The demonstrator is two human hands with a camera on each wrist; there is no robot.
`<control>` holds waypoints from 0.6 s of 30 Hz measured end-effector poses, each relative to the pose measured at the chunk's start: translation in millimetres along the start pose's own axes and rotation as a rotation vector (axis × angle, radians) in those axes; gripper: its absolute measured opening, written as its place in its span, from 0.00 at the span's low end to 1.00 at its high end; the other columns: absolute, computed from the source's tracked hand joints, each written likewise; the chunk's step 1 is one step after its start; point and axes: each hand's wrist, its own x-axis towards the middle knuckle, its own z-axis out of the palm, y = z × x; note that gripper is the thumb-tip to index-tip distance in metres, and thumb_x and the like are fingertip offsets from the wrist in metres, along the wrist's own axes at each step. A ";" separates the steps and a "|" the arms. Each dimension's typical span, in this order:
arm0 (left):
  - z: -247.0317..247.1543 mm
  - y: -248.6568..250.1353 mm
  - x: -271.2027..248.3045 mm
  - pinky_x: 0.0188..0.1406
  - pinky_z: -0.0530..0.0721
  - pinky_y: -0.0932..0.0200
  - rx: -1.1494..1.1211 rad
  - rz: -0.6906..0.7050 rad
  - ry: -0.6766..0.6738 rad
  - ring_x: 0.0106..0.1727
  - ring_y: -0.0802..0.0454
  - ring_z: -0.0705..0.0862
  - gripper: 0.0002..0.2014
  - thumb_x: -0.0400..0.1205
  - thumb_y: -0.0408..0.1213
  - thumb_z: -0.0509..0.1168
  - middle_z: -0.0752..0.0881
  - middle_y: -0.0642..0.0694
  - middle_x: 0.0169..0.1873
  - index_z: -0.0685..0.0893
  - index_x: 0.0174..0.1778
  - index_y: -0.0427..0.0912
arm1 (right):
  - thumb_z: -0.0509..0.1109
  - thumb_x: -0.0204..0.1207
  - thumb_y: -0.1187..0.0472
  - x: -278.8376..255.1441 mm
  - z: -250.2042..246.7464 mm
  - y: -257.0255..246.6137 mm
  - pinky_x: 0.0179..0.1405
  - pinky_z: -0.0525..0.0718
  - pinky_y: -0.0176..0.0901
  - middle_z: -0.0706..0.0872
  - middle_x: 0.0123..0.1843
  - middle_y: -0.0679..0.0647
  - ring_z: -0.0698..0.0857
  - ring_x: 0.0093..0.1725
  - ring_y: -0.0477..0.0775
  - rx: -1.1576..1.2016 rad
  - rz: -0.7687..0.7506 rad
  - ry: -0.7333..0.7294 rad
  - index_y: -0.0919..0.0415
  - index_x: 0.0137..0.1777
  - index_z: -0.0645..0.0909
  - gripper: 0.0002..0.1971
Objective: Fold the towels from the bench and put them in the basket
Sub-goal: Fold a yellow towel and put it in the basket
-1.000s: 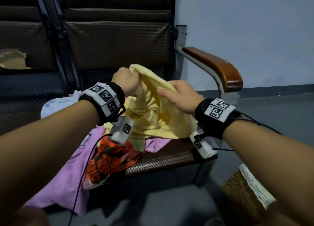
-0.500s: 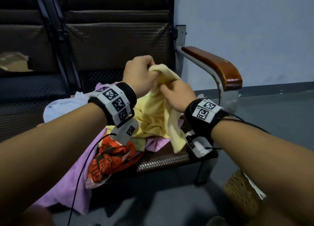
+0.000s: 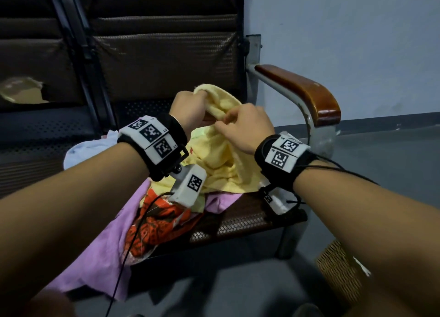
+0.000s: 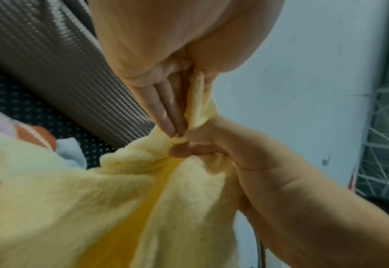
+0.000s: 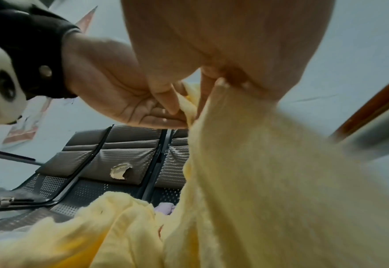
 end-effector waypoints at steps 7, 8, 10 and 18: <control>10.6 7.3 -8.6 0.59 0.86 0.34 0.232 0.122 -0.076 0.51 0.36 0.90 0.18 0.72 0.45 0.63 0.93 0.36 0.42 0.92 0.41 0.35 | 0.67 0.81 0.50 3.0 5.6 8.5 0.40 0.77 0.44 0.82 0.36 0.48 0.85 0.44 0.58 0.185 0.117 -0.093 0.49 0.35 0.81 0.13; 11.5 8.0 -9.3 0.61 0.87 0.36 0.230 0.138 -0.082 0.50 0.40 0.91 0.15 0.73 0.44 0.63 0.93 0.40 0.39 0.93 0.37 0.40 | 0.66 0.82 0.51 1.2 5.8 5.7 0.42 0.80 0.47 0.84 0.40 0.51 0.86 0.47 0.60 0.187 0.114 -0.073 0.51 0.41 0.83 0.10; 12.9 10.5 -9.7 0.60 0.87 0.38 0.205 0.166 -0.078 0.48 0.44 0.91 0.14 0.74 0.45 0.64 0.93 0.44 0.37 0.93 0.34 0.42 | 0.66 0.82 0.48 -0.1 7.3 1.8 0.45 0.83 0.50 0.87 0.49 0.57 0.86 0.49 0.64 0.153 0.111 0.024 0.57 0.52 0.87 0.14; 16.7 8.1 -9.5 0.53 0.90 0.37 0.159 0.262 -0.047 0.51 0.35 0.91 0.14 0.81 0.39 0.63 0.92 0.33 0.44 0.92 0.44 0.34 | 0.60 0.77 0.65 5.7 1.7 1.0 0.44 0.80 0.52 0.84 0.39 0.56 0.84 0.47 0.66 0.376 0.180 -0.011 0.61 0.42 0.81 0.08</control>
